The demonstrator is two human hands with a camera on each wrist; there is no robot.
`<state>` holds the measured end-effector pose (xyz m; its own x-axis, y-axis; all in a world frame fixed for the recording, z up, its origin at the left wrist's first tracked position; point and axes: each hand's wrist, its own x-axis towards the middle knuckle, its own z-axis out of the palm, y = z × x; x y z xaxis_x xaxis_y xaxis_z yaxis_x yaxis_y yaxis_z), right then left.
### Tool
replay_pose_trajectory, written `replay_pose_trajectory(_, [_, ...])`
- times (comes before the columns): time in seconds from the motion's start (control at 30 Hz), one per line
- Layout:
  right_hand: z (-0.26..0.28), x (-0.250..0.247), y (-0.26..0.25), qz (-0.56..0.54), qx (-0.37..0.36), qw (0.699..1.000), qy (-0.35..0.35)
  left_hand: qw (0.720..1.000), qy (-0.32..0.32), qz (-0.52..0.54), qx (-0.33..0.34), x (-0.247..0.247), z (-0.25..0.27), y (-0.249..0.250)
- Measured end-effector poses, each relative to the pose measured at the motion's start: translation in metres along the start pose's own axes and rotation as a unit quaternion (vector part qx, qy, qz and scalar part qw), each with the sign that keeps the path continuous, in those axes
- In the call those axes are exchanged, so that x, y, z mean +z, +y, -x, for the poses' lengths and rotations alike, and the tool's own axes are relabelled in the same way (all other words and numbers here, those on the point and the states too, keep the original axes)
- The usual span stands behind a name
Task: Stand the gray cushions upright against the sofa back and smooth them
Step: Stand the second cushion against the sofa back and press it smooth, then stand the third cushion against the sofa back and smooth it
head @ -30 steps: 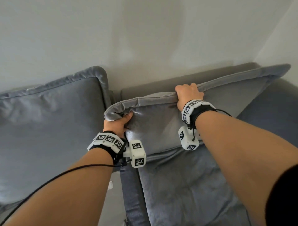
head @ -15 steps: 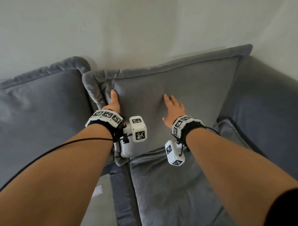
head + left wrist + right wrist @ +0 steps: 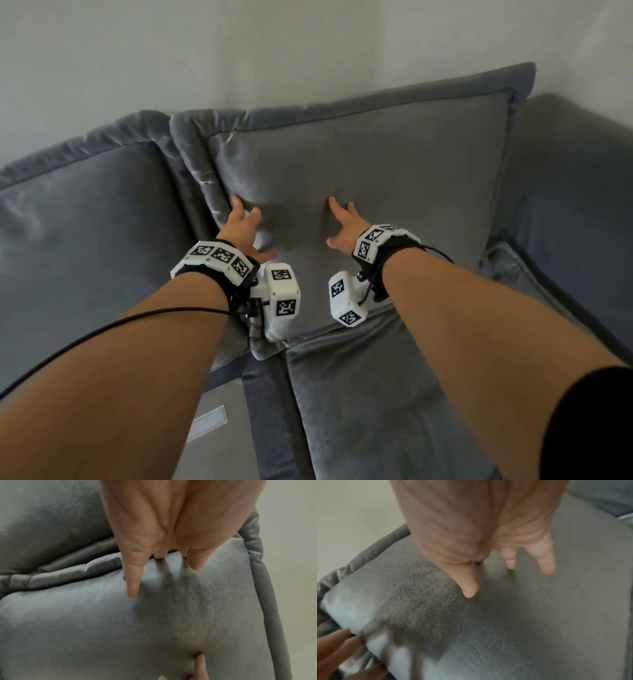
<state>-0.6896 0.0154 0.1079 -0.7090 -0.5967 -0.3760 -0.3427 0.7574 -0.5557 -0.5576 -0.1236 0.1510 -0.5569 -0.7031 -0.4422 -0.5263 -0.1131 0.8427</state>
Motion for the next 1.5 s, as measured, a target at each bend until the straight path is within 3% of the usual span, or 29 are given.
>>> replay_pose_trajectory(0.03, [-0.005, 0.003, -0.001, -0.004, 0.000, 1.000, -0.003, 0.996, -0.011, -0.080, 0.048, 0.000, -0.005, -0.007])
replay_pose_trajectory(0.1, [-0.012, 0.004, -0.003, -0.006, 0.000, 1.000, -0.007, 0.994, -0.024, -0.077, 0.068, 0.002, -0.022, -0.012])
replay_pose_trajectory(0.23, [-0.022, 0.003, -0.007, -0.008, 0.005, 1.000, -0.017, 0.992, -0.065, 0.107, 0.006, 0.009, -0.024, -0.003])
replay_pose_trajectory(0.33, [-0.026, 0.006, -0.008, -0.014, 0.004, 1.000, -0.015, 0.997, -0.050, 0.040, 0.034, 0.012, -0.031, -0.011])
replay_pose_trajectory(0.43, [-0.026, 0.009, -0.007, -0.016, 0.002, 1.000, -0.009, 0.993, -0.051, 0.096, 0.039, 0.013, -0.035, -0.014])
replay_pose_trajectory(0.77, [0.011, 0.017, 0.006, -0.046, 0.001, 0.999, -0.003, 0.996, -0.056, 0.067, 0.034, 0.016, -0.002, -0.026])
replay_pose_trajectory(0.97, [0.066, 0.006, 0.021, -0.061, 0.011, 0.997, 0.040, 0.984, -0.090, 0.151, 0.002, 0.036, 0.046, -0.026])
replay_pose_trajectory(1.3, [0.207, -0.050, 0.067, -0.147, 0.108, 0.974, 0.132, 0.972, -0.188, 0.138, -0.018, 0.074, 0.156, 0.009])
replay_pose_trajectory(1.5, [0.305, -0.076, 0.112, -0.231, 0.195, 0.937, 0.176, 0.965, -0.244, 0.092, -0.028, 0.124, 0.237, 0.023])
